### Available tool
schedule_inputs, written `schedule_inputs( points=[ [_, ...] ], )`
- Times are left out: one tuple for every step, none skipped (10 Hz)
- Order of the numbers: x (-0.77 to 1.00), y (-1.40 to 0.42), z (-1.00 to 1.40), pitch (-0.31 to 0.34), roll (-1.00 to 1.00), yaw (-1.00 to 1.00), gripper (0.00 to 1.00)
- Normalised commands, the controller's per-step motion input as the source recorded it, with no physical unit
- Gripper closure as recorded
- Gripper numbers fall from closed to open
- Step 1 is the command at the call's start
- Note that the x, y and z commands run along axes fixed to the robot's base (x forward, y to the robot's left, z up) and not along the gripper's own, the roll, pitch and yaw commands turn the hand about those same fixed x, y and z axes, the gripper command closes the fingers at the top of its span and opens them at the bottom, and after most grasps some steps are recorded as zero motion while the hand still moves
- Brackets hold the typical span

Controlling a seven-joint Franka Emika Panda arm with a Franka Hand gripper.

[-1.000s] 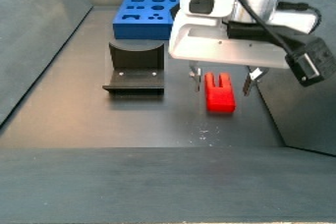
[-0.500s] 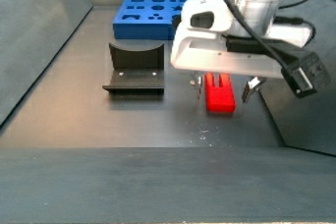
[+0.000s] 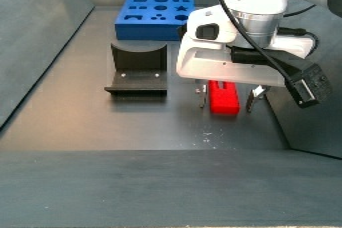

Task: Pick up the square-circle object. Move up. Rotate the square-circle object. Place the square-circle object on the fixture. Regrasp the square-circle object. Move to above the board. Insert the square-circle object.
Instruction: Pick up the square-circle object.

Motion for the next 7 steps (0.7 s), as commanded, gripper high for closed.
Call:
schedule_inputs(
  points=[
    [0.00,0.00,0.00,0.000,0.00,0.00,1.00],
    [0.00,0.00,0.00,0.000,0.00,0.00,1.00],
    [0.00,0.00,0.00,0.000,0.00,0.00,1.00],
    [0.00,0.00,0.00,0.000,0.00,0.00,1.00],
    [0.00,0.00,0.00,0.000,0.00,0.00,1.00],
    [0.00,0.00,0.00,0.000,0.00,0.00,1.00],
    [0.00,0.00,0.00,0.000,0.00,0.00,1.00]
  ],
)
